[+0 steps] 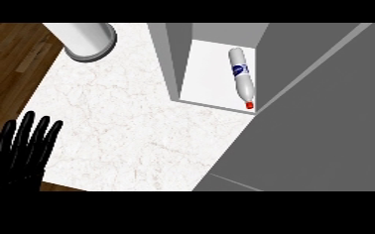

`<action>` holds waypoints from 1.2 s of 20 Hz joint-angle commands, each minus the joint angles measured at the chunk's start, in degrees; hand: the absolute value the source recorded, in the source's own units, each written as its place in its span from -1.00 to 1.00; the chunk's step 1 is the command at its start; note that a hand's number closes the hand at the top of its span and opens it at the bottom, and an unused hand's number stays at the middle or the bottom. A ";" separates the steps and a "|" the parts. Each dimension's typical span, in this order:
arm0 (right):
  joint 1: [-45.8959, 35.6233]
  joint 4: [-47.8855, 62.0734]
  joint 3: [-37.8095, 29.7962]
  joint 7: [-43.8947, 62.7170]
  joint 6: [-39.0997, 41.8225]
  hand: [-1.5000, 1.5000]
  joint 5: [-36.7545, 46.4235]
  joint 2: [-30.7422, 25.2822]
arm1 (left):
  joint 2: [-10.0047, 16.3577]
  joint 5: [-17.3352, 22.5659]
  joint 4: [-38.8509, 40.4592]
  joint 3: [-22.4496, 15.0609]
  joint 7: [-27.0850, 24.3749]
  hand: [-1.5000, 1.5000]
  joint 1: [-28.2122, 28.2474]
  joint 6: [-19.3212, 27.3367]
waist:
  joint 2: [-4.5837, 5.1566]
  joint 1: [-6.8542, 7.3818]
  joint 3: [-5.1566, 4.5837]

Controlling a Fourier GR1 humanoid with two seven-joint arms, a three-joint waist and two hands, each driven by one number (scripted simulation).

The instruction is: Pick up the bottled water, place it into the cabinet and close the cabinet

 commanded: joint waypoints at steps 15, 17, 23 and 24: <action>-4.05 10.84 -16.46 -5.63 -23.49 1.00 -1.97 7.84 | 0.59 1.82 0.34 1.84 -0.26 -1.00 2.05 -1.77 | -0.04 -2.18 0.34; -7.93 13.75 -18.62 -6.30 -25.99 1.00 -2.72 7.87 | 0.38 1.61 0.94 2.07 -0.46 -1.00 1.05 -1.83 | 0.02 -1.93 0.37; -26.54 29.61 -23.70 -6.93 -38.68 1.00 -4.29 8.08 | 0.33 2.13 2.49 1.60 -0.56 -1.00 1.54 -4.04 | -0.63 -1.30 0.60; -29.89 32.71 -25.05 -6.71 -39.90 1.00 -5.26 8.10 | 0.53 2.13 1.87 1.64 -0.01 -1.00 1.46 -3.60 | -0.62 -1.15 0.70</action>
